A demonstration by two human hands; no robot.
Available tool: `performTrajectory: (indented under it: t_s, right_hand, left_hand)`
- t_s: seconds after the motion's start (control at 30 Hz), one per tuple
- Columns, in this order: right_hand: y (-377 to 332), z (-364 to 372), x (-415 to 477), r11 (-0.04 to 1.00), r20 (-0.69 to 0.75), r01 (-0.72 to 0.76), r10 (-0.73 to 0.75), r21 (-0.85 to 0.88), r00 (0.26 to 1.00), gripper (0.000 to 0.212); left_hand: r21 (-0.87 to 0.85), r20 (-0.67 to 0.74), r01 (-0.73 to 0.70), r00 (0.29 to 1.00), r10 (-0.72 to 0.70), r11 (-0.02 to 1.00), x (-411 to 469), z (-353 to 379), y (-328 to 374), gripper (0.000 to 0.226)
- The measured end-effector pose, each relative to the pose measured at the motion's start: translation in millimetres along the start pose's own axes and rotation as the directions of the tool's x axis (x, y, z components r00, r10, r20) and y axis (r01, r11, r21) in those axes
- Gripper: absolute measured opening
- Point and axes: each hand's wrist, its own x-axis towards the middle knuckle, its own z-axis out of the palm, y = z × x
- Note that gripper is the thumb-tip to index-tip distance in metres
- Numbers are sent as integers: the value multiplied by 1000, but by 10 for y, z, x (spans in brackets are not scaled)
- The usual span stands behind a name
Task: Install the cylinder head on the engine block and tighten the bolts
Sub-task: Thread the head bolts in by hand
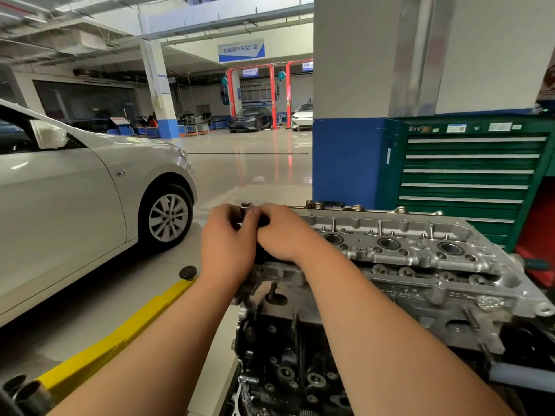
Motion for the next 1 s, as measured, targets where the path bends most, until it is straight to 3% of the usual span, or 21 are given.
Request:
performTrajectory:
  t_s: [0.1,0.23,0.37,0.53,0.7,0.83,0.93,1.0]
  right_hand:
    - [50,-29,44,979,-158,-72,103,190,982,27]
    - [96,-37,81,960,-325,-118,200,254,924,26]
    - [97,-39,76,961,-343,-123,205,247,917,21]
    - [91,-43,69,963,-358,-145,221,225,907,22]
    - [99,-37,69,974,-339,-133,190,185,922,22]
    - [96,-25,82,970,-283,-145,197,194,939,25]
    - [32,-86,15,972,-222,-148,187,182,957,26]
    - [-36,-202,-74,985,-218,-123,148,123,965,31]
  left_hand:
    - [-19,144,71,987,-68,997,82,-17,76,5]
    - [-328,220,317,942,-254,890,277,92,276,8]
    - [-358,184,320,945,-270,877,321,170,336,35]
    - [-364,377,387,893,-246,847,451,116,335,60]
    - [-385,477,409,856,-201,828,482,111,253,53]
    - [-448,518,476,828,-214,756,481,64,197,42]
    - [-491,438,438,871,-222,753,452,-18,342,46]
    - [-610,350,401,910,-221,683,515,-99,617,47]
